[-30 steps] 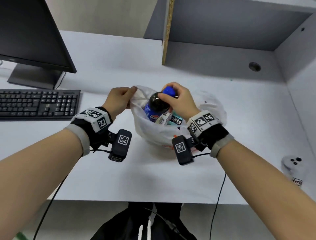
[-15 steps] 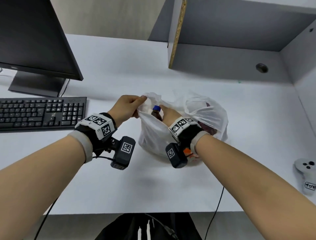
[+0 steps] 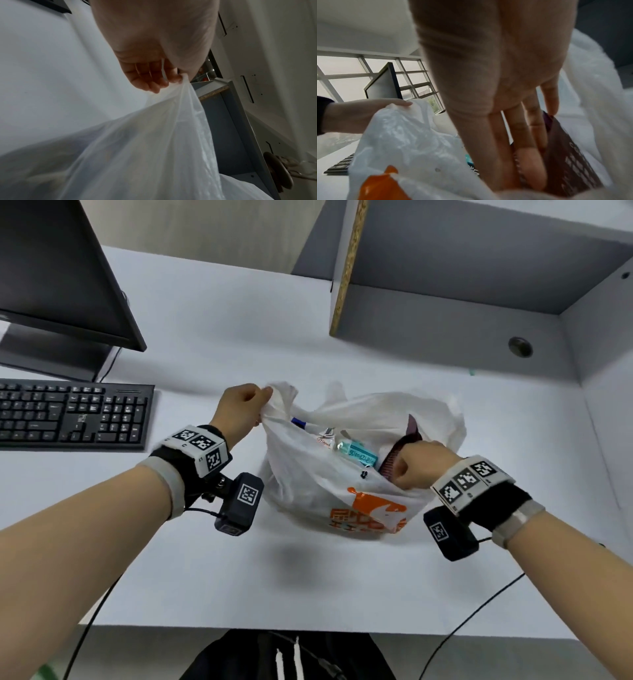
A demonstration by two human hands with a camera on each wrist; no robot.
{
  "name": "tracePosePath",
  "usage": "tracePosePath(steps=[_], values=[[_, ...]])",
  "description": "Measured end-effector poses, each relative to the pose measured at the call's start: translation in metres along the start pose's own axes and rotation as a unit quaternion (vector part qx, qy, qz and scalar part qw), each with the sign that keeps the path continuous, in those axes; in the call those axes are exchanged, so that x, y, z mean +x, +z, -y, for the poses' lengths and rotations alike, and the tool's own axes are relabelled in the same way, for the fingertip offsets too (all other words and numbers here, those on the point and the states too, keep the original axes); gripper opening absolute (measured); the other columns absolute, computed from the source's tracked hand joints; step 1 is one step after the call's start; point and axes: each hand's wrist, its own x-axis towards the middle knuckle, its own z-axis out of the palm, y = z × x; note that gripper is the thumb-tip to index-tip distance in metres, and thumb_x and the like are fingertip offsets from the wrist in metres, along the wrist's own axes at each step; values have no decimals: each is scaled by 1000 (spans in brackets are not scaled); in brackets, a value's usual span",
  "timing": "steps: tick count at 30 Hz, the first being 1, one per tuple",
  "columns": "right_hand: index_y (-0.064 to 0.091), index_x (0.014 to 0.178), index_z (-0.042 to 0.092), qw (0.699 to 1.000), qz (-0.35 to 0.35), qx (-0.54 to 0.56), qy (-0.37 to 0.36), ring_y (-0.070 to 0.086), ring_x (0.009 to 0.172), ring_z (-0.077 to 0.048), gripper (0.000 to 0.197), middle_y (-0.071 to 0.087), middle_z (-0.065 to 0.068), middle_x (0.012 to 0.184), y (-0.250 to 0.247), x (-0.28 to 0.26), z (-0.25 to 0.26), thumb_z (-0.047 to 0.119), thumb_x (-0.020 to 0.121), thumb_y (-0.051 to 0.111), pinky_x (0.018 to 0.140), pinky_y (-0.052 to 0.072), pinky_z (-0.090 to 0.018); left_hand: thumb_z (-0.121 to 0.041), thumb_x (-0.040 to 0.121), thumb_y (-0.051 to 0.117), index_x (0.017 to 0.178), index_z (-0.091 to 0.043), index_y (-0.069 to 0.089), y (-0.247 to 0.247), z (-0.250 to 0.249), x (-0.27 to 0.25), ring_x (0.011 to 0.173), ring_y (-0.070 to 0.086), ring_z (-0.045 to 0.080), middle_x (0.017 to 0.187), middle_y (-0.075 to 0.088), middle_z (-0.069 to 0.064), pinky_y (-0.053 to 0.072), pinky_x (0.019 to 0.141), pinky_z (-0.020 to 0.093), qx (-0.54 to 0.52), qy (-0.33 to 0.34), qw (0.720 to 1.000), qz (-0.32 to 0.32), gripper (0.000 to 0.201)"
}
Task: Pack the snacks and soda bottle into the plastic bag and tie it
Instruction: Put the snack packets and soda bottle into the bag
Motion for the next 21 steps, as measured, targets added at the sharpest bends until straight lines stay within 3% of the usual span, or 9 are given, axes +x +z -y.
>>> tracePosePath(steps=[1, 3, 5, 8, 10, 12, 15, 18, 21], values=[[71, 72, 20, 1000, 17, -4, 8, 60, 75, -17, 17, 63, 3, 71, 0, -5, -6, 35, 76, 63, 68, 46, -25, -17, 91, 51, 61, -9, 41, 5, -3, 2, 57, 39, 15, 62, 40, 4, 38, 59, 26, 12, 2, 1000, -5, 32], [58, 55, 17, 999, 32, 8, 43, 57, 63, -16, 38, 58, 3, 61, 8, -8, -17, 48, 78, 61, 59, 45, -25, -13, 87, 53, 61, -18, 40, 15, -6, 4, 59, 39, 13, 62, 41, -1, 36, 59, 26, 55, 14, 998, -15, 29], [52, 56, 18, 993, 44, 55, 98, 62, 67, -18, 55, 61, 1, 62, 18, -8, -26, 66, 81, 46, 64, 49, -28, -9, 82, 52, 66, -21, 42, 25, -9, 2, 59, 40, 12, 65, 43, -4, 34, 56, 23, 102, 29, 994, -14, 23], [51, 70, 13, 970, 15, 197, 145, 58, 66, -20, 60, 59, -1, 71, 29, -5, -28, 69, 85, 37, 56, 40, -25, -6, 79, 48, 81, -19, 52, 41, -17, -5, 66, 47, 15, 76, 50, -1, 35, 55, 22, 133, 43, 990, 7, 14], [51, 87, 15, 965, -27, 213, 149, 52, 69, -20, 52, 56, -3, 82, 30, -2, -24, 66, 86, 40, 51, 33, -25, -3, 78, 45, 88, -19, 58, 48, -19, -6, 72, 50, 18, 91, 52, 4, 37, 56, 23, 149, 53, 987, 13, 23], [54, 104, 14, 964, -73, 206, 153, 53, 74, -21, 50, 59, -7, 90, 30, 4, -18, 60, 84, 50, 57, 36, -26, 2, 77, 38, 90, -18, 63, 52, -19, -6, 72, 50, 16, 100, 53, 8, 36, 55, 20, 181, 73, 981, 20, 34], [35, 129, 2, 941, -119, 253, 193, 65, 91, -31, 77, 65, -12, 106, 45, 14, -8, 46, 74, 66, 64, 42, -29, 9, 76, 30, 81, -17, 66, 52, -18, -2, 69, 49, 17, 96, 58, 14, 32, 52, 16, 230, 98, 967, 51, 44], [47, 116, 9, 929, -162, 277, 184, 66, 90, -32, 47, 66, -11, 96, 51, 15, -8, 31, 77, 63, 65, 44, -29, 12, 75, 29, 74, -14, 68, 49, -17, 5, 64, 50, 19, 87, 63, 17, 35, 49, 16, 242, 74, 965, 64, 47], [60, 99, 10, 933, -119, 289, 176, 61, 96, -28, 22, 64, -13, 99, 43, 7, -12, 26, 91, 49, 77, 41, -27, 13, 69, 30, 70, -16, 71, 41, -17, 10, 84, 56, 25, 95, 64, 13, 41, 61, 21, 266, 68, 960, 57, 50]])
